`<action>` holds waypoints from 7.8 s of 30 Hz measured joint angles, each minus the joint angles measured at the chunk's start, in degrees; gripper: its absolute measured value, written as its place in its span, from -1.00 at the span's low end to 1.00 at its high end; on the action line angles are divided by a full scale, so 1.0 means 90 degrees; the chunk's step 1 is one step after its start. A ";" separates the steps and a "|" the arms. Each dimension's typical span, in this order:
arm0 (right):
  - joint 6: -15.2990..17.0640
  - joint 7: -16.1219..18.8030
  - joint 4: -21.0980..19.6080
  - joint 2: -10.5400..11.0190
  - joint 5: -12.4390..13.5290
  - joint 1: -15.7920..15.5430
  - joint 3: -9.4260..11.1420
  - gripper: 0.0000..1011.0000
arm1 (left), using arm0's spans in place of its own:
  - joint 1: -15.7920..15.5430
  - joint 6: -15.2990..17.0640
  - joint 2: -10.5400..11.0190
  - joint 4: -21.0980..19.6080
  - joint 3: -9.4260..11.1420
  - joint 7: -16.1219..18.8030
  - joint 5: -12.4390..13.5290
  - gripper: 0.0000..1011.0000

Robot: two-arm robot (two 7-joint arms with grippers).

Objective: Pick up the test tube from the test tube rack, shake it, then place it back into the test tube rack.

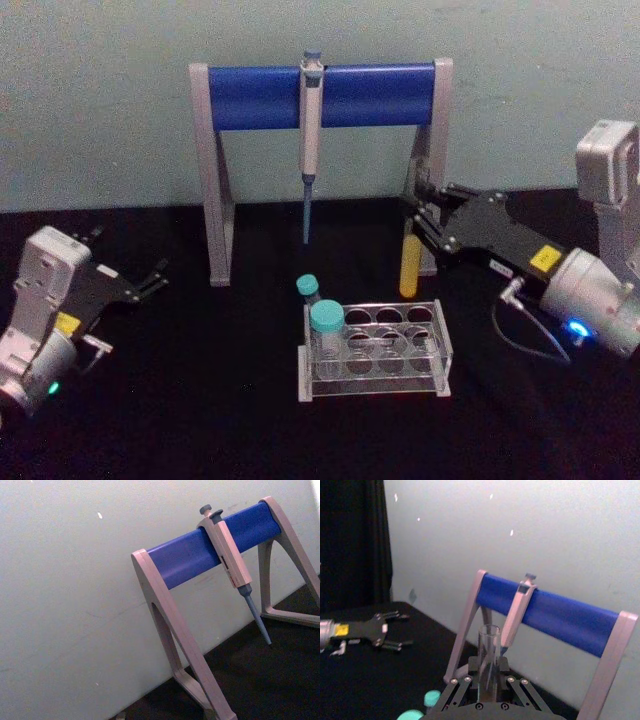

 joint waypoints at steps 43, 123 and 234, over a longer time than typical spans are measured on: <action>-0.0515 -0.0061 0.0627 -0.0614 -0.0112 0.0370 -0.0119 -0.54 | 0.0000 0.0000 0.0000 0.0000 0.0000 0.0000 0.0000 0.98; -0.0266 0.0296 0.0324 -0.0238 0.0501 -0.0216 -0.0456 -0.55 | 0.0000 0.0000 0.0000 0.0000 0.0000 0.0000 0.0000 0.98; -0.0493 0.0278 0.0882 -0.0587 -0.0122 -0.0397 -0.0574 0.98 | 0.0000 0.0000 0.0000 0.0000 0.0000 0.0000 0.0000 0.98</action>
